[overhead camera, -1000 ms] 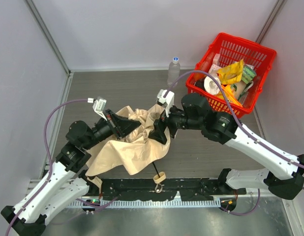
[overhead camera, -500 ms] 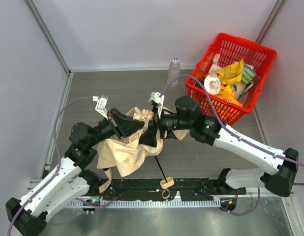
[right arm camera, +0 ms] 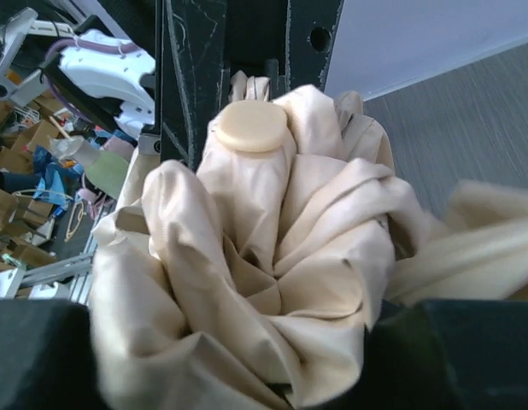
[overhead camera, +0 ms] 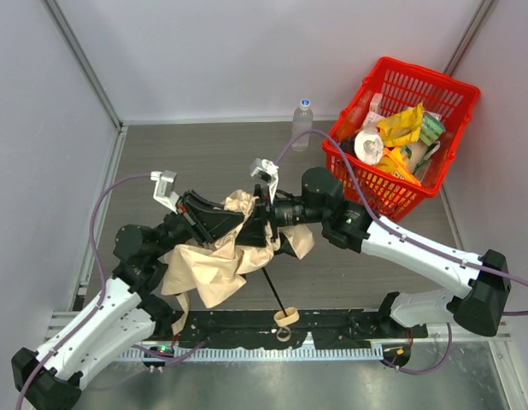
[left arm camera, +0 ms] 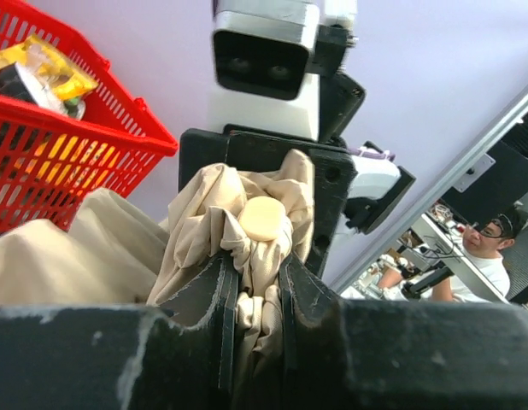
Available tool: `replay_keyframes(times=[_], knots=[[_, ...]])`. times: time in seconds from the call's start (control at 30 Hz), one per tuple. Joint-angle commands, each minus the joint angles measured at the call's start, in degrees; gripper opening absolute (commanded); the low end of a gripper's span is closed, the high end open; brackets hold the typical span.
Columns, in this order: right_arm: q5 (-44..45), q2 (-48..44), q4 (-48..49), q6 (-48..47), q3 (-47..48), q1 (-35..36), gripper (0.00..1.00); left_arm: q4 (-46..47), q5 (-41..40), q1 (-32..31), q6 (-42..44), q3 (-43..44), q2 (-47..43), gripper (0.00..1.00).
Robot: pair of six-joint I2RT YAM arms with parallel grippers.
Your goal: Put away the umbrella
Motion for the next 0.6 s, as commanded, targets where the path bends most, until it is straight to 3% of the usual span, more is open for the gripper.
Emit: replay_keyframes(times=[0.0,0.03,0.07,0.17,0.2,0.27,0.3,0.37,0.47,0.57], knots=[[-0.8,2.2,8.1,3.9,-0.3,0.9,0.22,13.4,3.0,-0.9,-2.3,2.2,-1.9,0.00],[-1.1,2.0,8.5,4.2,-0.6,1.1,0.15,14.2,3.1,-1.0,-2.4,2.0,-2.2,0.00],[-1.0,1.5,8.7,4.3,-0.9,1.2,0.01,14.5,3.0,-0.9,-2.3,2.0,-2.5,0.00],[0.4,0.2,7.2,2.9,-2.4,1.3,0.01,10.1,1.5,-1.0,-0.5,2.7,-4.5,0.01],[2.0,-0.7,6.5,2.5,-3.0,1.2,0.01,7.6,1.5,-0.9,1.6,3.4,-5.4,0.06],[4.4,-2.5,5.0,1.2,-4.1,1.1,0.01,0.5,-0.4,-1.0,4.8,4.9,-7.3,0.37],[5.5,-3.8,4.0,0.6,-4.4,1.0,0.01,-3.9,-2.4,-1.0,7.0,6.1,-9.3,0.60],[8.5,-5.5,0.4,-1.7,-4.6,0.1,0.01,-14.9,-9.7,-0.9,12.2,8.8,-12.4,0.96],[17.2,-6.9,-7.3,-7.7,-2.3,-1.8,0.01,-35.6,-24.5,-0.9,20.7,16.1,-16.5,1.00],[26.1,-5.8,-17.5,-13.9,3.4,-2.7,0.01,-48.0,-40.5,-0.9,26.4,20.8,-19.5,1.00]])
